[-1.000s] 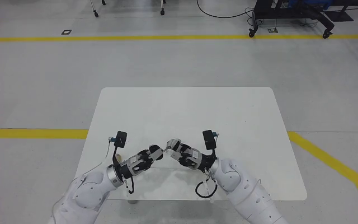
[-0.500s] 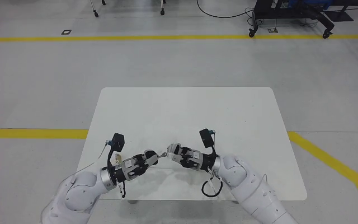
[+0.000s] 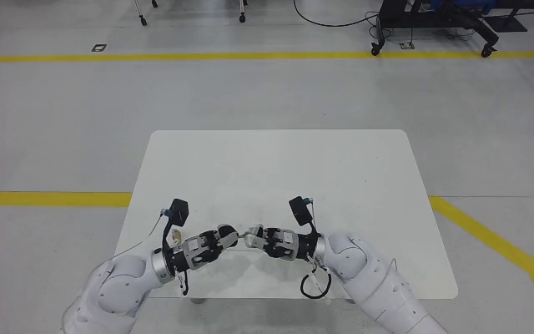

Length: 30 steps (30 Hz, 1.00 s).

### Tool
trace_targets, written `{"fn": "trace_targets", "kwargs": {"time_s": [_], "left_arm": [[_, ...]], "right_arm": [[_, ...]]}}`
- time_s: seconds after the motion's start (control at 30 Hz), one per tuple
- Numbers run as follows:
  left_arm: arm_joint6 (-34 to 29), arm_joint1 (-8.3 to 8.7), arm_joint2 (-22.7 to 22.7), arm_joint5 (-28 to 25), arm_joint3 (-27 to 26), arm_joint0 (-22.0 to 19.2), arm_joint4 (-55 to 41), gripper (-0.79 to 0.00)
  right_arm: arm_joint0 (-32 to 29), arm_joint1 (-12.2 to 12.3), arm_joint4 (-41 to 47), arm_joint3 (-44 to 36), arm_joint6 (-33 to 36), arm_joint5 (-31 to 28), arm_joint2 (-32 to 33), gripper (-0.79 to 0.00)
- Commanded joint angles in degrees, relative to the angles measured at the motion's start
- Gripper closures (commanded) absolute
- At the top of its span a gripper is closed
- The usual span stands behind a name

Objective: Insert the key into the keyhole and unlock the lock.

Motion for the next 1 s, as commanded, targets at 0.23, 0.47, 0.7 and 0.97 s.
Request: {"fn": "trace_targets", "kwargs": {"time_s": [0.23, 0.47, 0.7, 0.97], "left_arm": [[-0.01, 0.2, 0.43, -0.24, 0.49, -0.36, -0.49, 0.0], [1.11, 0.36, 0.23, -0.75, 0.49, -0.06, -0.51, 0.0], [1.33, 0.53, 0.24, -0.83, 0.67, -0.04, -1.22, -0.785], [2.58, 0.82, -0.78, -2.79, 1.25, 0.63, -3.22, -0.785]], "right_arm": [[-0.31, 0.49, -1.65, -0.43, -1.86, 0.0, 0.17, 0.0], [0.25, 0.64, -2.51, 0.13, -1.92, 0.0, -0.7, 0.0], [0.86, 0.73, -2.81, 0.69, -2.29, 0.0, -1.37, 0.0], [0.6, 1.3, -1.75, 0.35, -3.9, 0.0, -0.7, 0.0]]}}
